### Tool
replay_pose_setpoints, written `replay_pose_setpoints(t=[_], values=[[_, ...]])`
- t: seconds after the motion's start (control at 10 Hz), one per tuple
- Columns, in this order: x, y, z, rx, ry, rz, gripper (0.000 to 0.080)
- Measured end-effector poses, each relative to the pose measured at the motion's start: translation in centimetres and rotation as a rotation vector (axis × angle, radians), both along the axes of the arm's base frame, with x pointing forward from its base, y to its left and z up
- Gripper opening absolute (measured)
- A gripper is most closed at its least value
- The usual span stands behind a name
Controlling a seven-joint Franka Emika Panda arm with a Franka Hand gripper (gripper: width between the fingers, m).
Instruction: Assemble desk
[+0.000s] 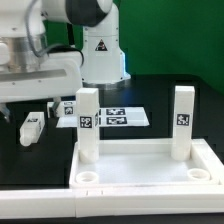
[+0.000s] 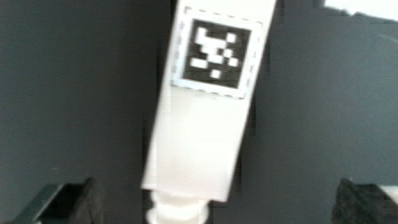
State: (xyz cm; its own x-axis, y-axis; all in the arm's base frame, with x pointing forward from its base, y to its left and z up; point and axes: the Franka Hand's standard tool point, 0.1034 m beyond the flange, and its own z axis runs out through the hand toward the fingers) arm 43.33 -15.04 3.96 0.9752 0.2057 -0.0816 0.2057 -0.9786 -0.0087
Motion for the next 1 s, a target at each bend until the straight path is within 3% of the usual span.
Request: replay_pose_setpoints(t=[0.3, 0.6, 0.9, 1.0], values=[[-0.1, -0.2, -0.2, -0.002, 0.002, -0.003, 0.0649], [-3.1, -0.9, -2.5, 0.031, 0.077, -0.094, 0.0649], [-3.1, -0.9, -3.0, 0.030, 0.083, -0.103, 0.0649], [-3.1, -0.9, -3.0, 0.030, 0.084, -0.103, 0.0522]])
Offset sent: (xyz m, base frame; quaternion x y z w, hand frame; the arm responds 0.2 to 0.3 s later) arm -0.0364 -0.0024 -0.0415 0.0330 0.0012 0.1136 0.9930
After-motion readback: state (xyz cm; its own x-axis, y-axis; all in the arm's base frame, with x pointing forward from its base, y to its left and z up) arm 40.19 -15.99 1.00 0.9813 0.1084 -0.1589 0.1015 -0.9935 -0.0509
